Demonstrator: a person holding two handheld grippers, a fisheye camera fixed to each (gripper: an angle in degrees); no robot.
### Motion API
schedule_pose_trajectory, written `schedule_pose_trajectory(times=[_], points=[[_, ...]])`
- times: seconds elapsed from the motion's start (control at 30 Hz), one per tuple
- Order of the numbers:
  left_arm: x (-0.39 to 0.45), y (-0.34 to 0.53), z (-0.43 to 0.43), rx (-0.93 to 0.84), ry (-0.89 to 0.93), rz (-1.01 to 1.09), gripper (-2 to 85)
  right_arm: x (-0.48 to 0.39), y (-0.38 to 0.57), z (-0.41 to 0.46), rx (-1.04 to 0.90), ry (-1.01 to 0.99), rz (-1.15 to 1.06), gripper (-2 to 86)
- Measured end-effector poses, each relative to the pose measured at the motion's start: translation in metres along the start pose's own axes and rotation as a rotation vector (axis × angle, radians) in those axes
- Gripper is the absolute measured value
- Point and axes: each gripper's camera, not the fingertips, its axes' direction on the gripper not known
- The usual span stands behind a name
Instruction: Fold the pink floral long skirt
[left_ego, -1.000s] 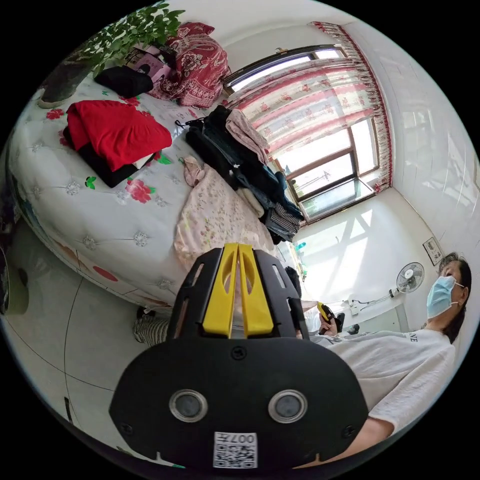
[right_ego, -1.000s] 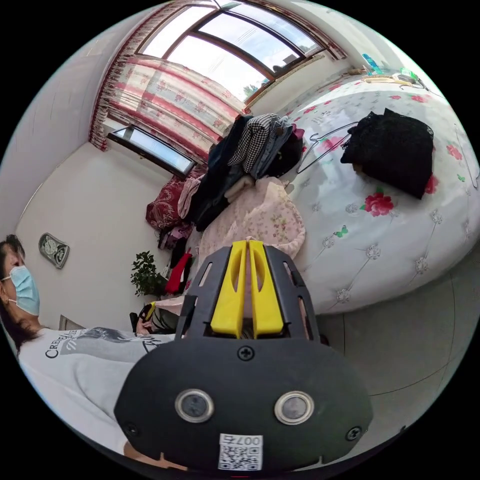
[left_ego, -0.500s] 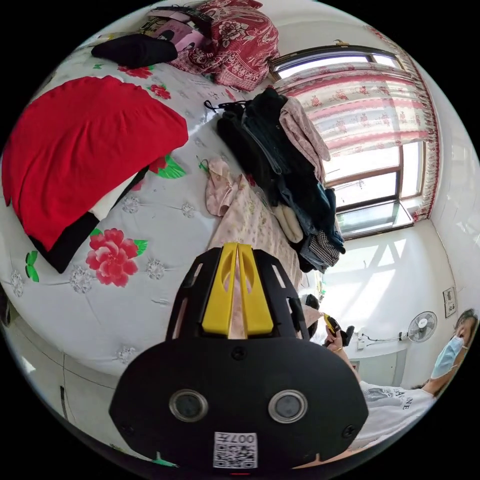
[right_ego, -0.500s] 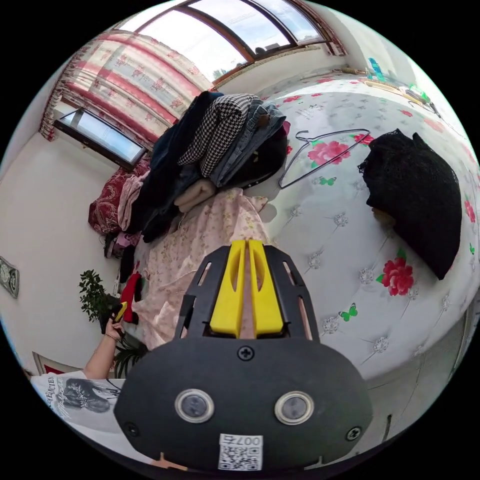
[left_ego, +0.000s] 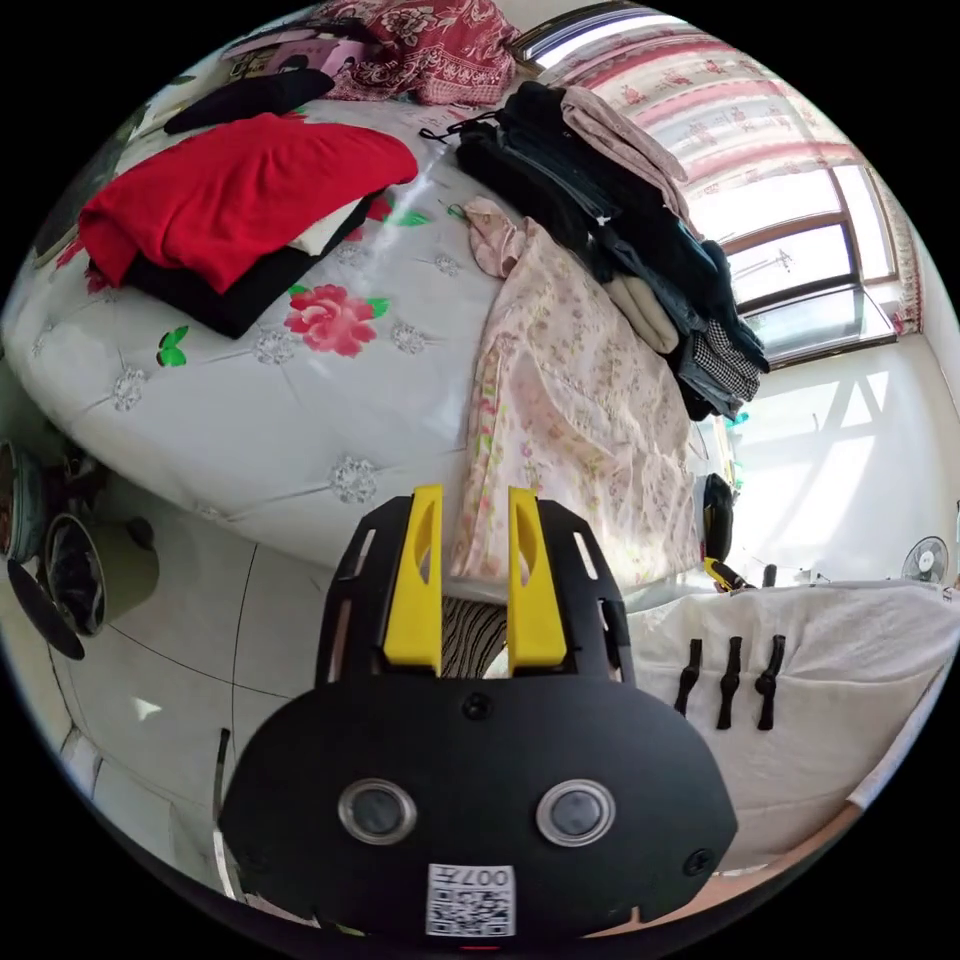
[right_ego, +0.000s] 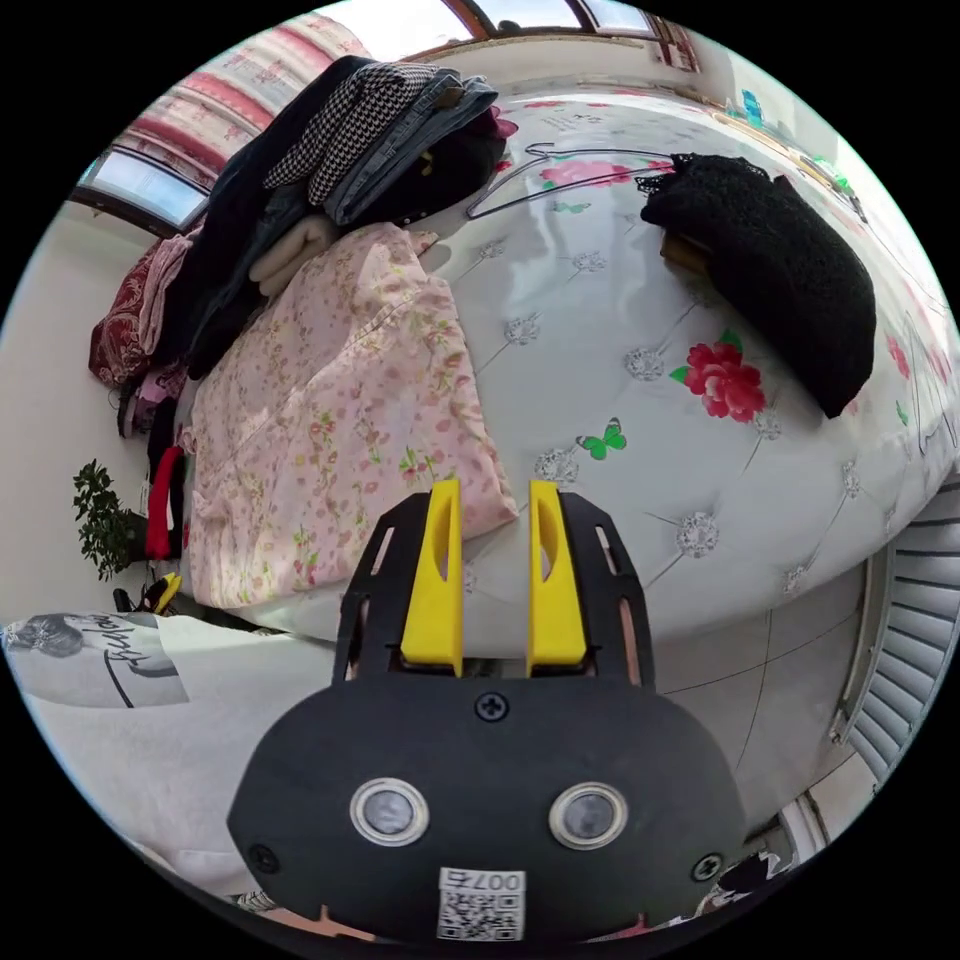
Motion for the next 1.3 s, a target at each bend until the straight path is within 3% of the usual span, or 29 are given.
schedule_pose_trajectory(times=[0.13,0.27,0.33,0.43,0.6,0.8,0.97,1.1,1.17,1.3], points=[[0.018,0.014,0.026,-0.086,-0.044,0.061,9.8,-0.007,0.002,0.010,-0.015,0.010,-0.061,8.0],[0.032,0.012,0.046,-0.124,-0.262,0.080,3.9,-0.025,-0.003,0.025,-0.060,0.075,-0.141,4.5],[0.029,0.011,0.045,-0.131,-0.240,0.065,0.5,-0.030,-0.007,0.025,-0.086,0.101,-0.151,2.0],[0.022,0.008,0.035,-0.108,-0.097,0.036,-0.6,-0.033,-0.010,0.008,-0.045,0.013,-0.200,0.4],[0.042,0.004,-0.056,0.147,0.299,0.043,-0.9,-0.016,0.005,-0.095,0.220,-0.290,-0.213,-0.2],[0.090,0.027,-0.173,0.223,0.291,0.246,-1.0,0.001,0.055,-0.210,0.383,-0.497,-0.325,-0.2],[0.071,0.028,-0.177,0.188,0.322,0.174,-1.0,0.006,0.074,-0.225,0.356,-0.542,-0.337,-0.3],[0.035,-0.021,-0.129,0.170,0.443,0.012,-1.0,0.002,0.027,-0.175,0.184,-0.491,-0.226,-0.3],[0.031,-0.057,-0.111,0.173,0.420,-0.037,-1.0,-0.003,-0.009,-0.156,0.134,-0.525,-0.182,-0.3],[0.055,-0.155,-0.111,0.255,0.490,-0.008,-1.0,-0.034,-0.100,-0.166,0.227,-0.602,-0.143,-0.3]])
